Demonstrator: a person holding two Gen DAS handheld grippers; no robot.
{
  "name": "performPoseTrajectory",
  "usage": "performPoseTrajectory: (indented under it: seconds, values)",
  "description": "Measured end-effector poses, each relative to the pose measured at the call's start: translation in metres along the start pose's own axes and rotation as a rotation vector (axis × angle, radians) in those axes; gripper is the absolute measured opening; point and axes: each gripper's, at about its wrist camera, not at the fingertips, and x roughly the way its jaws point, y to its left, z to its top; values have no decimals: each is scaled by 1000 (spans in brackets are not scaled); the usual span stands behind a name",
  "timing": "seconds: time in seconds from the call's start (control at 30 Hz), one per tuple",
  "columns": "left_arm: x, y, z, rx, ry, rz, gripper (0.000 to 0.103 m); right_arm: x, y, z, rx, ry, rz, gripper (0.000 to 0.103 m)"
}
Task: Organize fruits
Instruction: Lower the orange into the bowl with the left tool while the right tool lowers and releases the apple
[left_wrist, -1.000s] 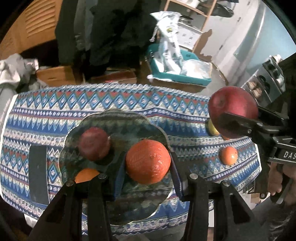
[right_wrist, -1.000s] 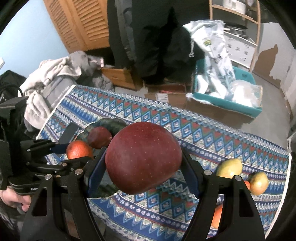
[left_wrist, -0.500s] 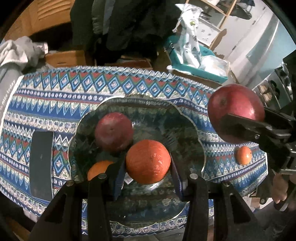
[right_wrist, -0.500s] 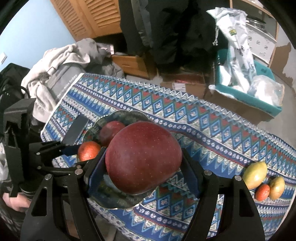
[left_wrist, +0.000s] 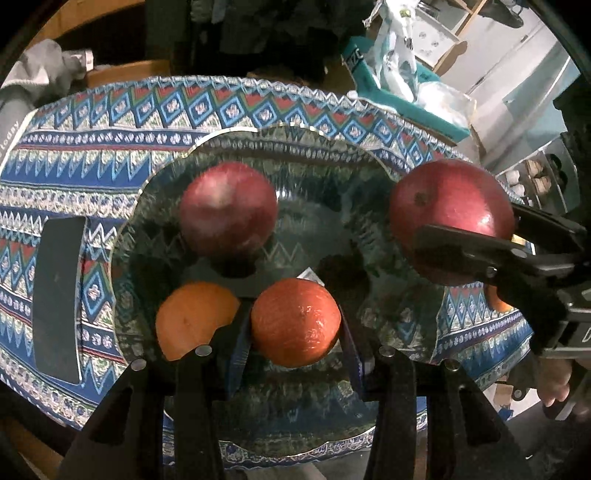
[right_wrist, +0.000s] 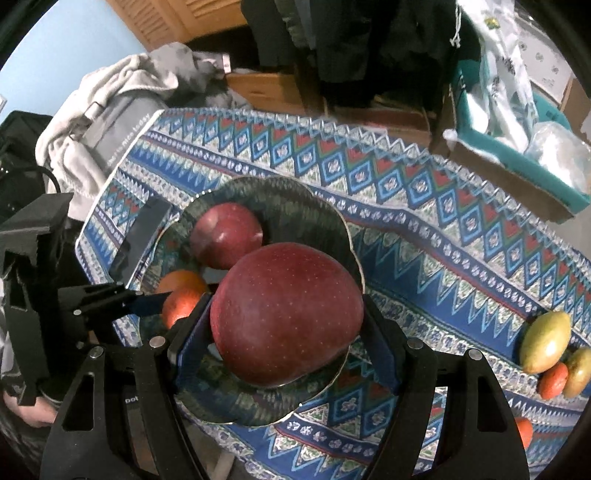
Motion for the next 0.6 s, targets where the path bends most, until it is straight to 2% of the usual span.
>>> performPoseTrajectory:
  seconds: [0.27, 0.6]
  values:
    - [13, 2, -3, -19, 44, -7, 46, 21, -1, -7, -2, 47, 11, 76]
    - [11, 4, -2, -30, 44, -21, 48, 29, -1, -8, 3, 65, 27, 76]
